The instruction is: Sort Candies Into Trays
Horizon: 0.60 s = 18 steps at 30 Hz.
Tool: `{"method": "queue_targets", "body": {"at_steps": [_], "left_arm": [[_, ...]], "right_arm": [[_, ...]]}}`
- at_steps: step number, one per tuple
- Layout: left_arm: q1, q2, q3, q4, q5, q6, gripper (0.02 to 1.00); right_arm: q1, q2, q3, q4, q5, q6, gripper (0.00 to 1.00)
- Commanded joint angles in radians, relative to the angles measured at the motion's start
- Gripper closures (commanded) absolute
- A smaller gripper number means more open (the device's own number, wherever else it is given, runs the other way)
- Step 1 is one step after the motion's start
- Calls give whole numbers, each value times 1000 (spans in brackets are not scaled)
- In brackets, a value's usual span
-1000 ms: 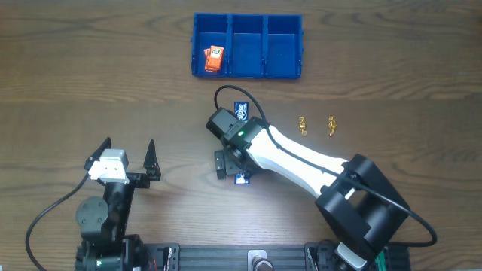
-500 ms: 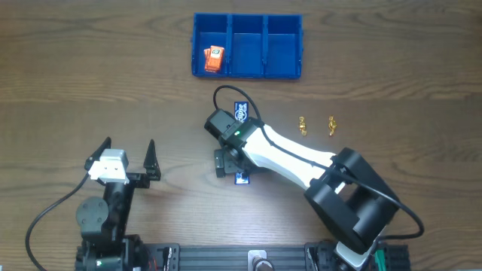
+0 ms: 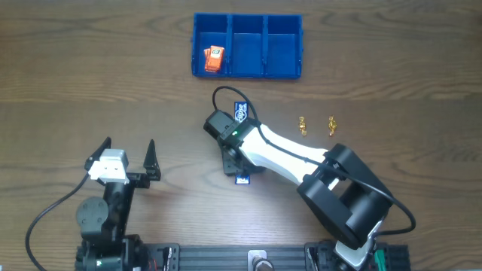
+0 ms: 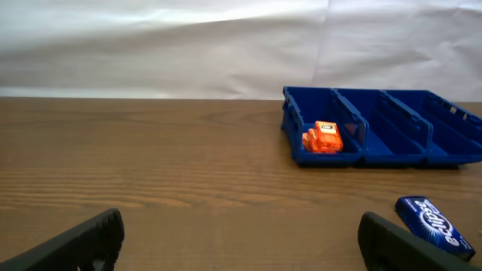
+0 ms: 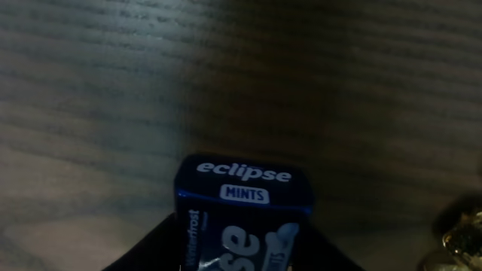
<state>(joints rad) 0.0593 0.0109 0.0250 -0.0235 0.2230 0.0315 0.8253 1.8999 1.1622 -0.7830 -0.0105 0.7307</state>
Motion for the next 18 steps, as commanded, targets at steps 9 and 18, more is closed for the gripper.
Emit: {"method": "queue_targets", "body": {"at_steps": [9,18], "left_arm": [[6,-6,-19,-32,11,14,23],[6,-6,-19,-32,11,14,20]], "right_arm": [[22,-220,56,-66,103,2,790],[-119,-184,554,-323,240,-169,790]]}}
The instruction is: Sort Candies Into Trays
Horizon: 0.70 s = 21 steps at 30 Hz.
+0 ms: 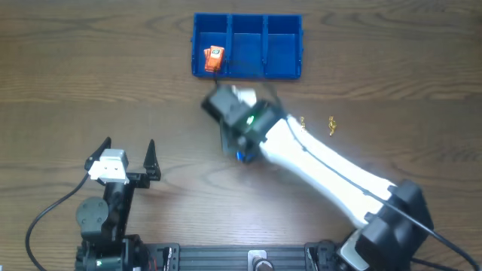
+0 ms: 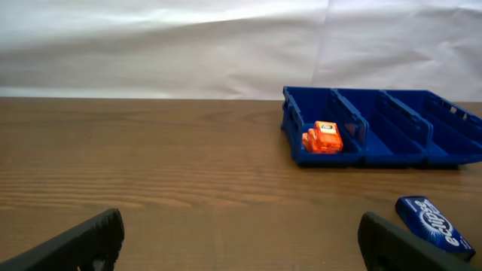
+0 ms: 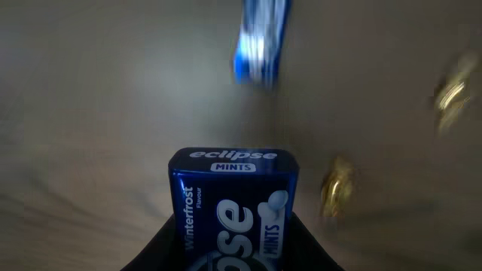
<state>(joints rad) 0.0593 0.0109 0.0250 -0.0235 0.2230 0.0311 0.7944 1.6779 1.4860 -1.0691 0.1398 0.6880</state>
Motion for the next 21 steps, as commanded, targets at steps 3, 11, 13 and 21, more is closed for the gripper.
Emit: {"method": "queue_targets", "body": {"at_steps": [3,11,13,21], "left_arm": [[6,-6,-19,-32,11,14,20],[6,-6,-19,-32,11,14,20],[6,-6,-19,-32,11,14,20],[6,-6,-19,-32,11,14,20]], "right_arm": [[-138,116,394,-42,137,-174,783],[-228,369,610,92,219,-252,783],[-256,426,632,142,200,-252,787],[-317,538,633,264,90,-272,785]]}}
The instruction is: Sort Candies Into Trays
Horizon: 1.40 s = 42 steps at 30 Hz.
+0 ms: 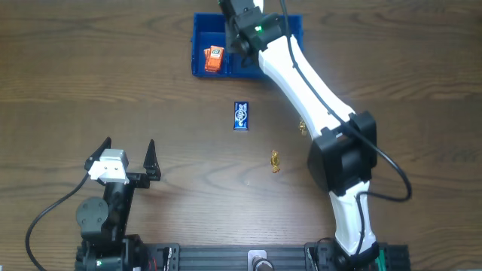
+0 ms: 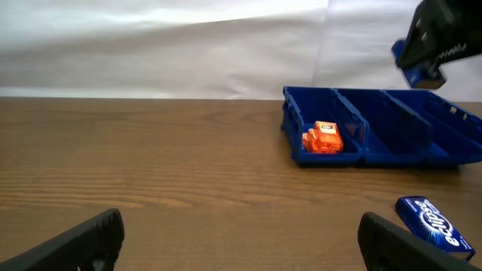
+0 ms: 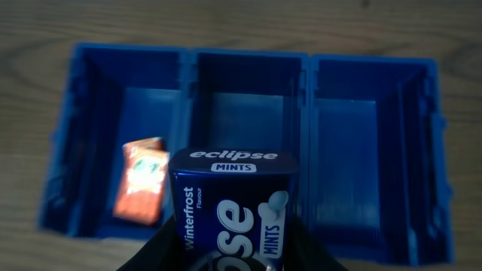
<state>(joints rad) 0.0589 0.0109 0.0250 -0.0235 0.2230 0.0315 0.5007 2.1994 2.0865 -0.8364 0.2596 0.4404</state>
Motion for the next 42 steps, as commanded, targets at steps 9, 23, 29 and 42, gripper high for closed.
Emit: {"method": "queue_targets", "body": {"at_steps": [9,23,29,42], "left_arm": [[6,-6,-19,-32,11,14,23],[6,-6,-19,-32,11,14,20],[6,-6,-19,-32,11,14,20],[6,-6,-19,-32,11,14,20]], "right_arm": [[-40,68,33,117,-34,-52,755],[-48,87,80,107,-33,-83,310],[-30,-12,149,-117,-38,10,242],[81,-93,-115,-381,-229,113,150]]}}
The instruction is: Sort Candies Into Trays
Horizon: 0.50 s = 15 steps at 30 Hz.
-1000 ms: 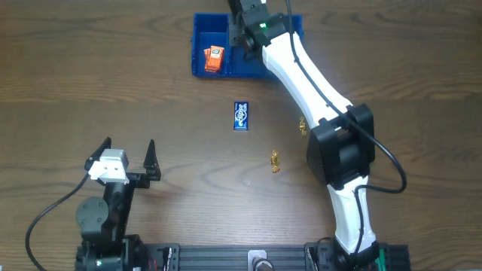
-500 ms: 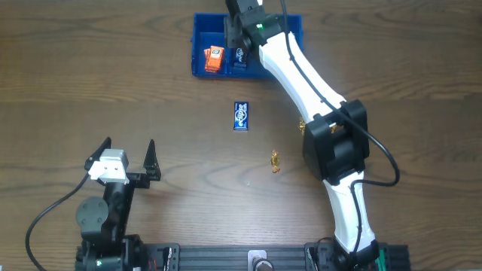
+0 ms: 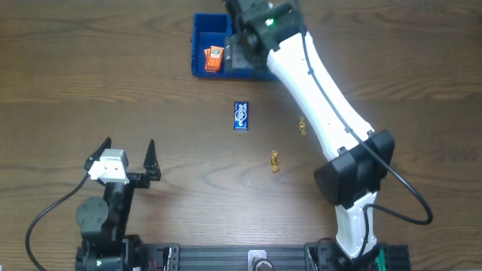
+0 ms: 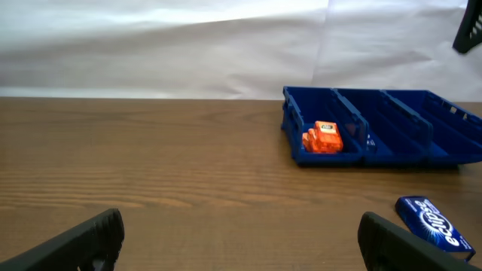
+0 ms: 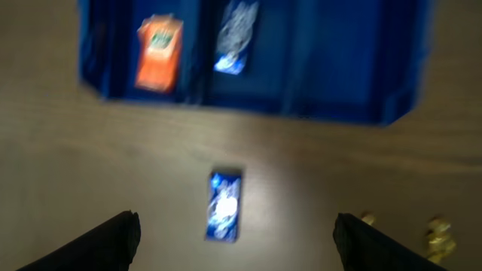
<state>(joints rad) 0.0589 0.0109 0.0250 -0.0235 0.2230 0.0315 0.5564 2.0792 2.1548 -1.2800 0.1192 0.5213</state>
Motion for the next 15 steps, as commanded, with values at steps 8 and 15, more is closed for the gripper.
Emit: {"method": "queue_targets", "body": {"at_steps": [8,15], "left_arm": [[6,-6,-19,-32,11,14,20],[6,-6,-19,-32,11,14,20]], "right_arm": [[36,51,-435,246,-148,33,150],[49,133,-436,272,-146,54,150]]}}
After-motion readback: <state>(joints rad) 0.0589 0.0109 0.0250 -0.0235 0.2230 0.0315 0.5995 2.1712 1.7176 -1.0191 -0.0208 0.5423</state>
